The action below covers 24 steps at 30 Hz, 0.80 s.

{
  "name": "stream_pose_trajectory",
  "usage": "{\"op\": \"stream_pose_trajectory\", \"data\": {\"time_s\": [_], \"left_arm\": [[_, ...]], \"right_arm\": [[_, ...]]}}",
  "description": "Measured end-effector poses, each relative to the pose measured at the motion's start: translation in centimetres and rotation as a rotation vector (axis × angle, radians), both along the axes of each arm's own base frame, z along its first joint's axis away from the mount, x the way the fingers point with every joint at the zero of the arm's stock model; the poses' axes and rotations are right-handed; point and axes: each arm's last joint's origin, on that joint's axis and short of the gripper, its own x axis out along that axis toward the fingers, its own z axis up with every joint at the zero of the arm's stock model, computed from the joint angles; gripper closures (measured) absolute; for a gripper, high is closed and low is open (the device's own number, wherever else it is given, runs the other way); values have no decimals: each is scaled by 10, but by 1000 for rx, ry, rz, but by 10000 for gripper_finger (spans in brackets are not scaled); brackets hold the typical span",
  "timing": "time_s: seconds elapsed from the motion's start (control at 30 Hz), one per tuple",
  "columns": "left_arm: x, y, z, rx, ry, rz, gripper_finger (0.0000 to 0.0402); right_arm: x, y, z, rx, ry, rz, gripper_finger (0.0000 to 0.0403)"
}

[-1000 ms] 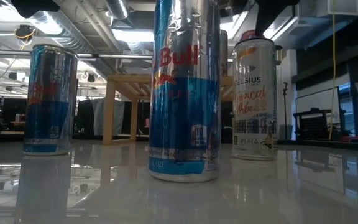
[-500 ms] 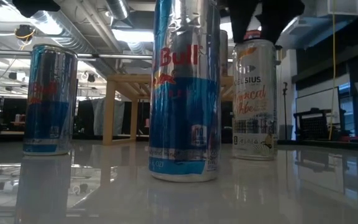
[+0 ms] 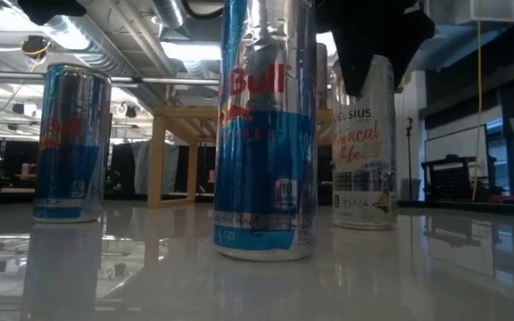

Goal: Place canned beverage on shelf
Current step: Put the white yellow soda can aligned with the other white yellow soda can on the shelf

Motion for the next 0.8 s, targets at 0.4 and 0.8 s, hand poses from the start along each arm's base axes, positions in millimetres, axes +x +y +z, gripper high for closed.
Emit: {"op": "stream_pose_trajectory", "data": {"time_s": [0.4,0.8], "left_arm": [[0,0,0,-7,0,-7,77],[1,-2,1,-27,-5,-23,77]], "right_arm": [[2,2,14,33,-20,136,181],[0,-6,91,-58,-216,236,181]]}}
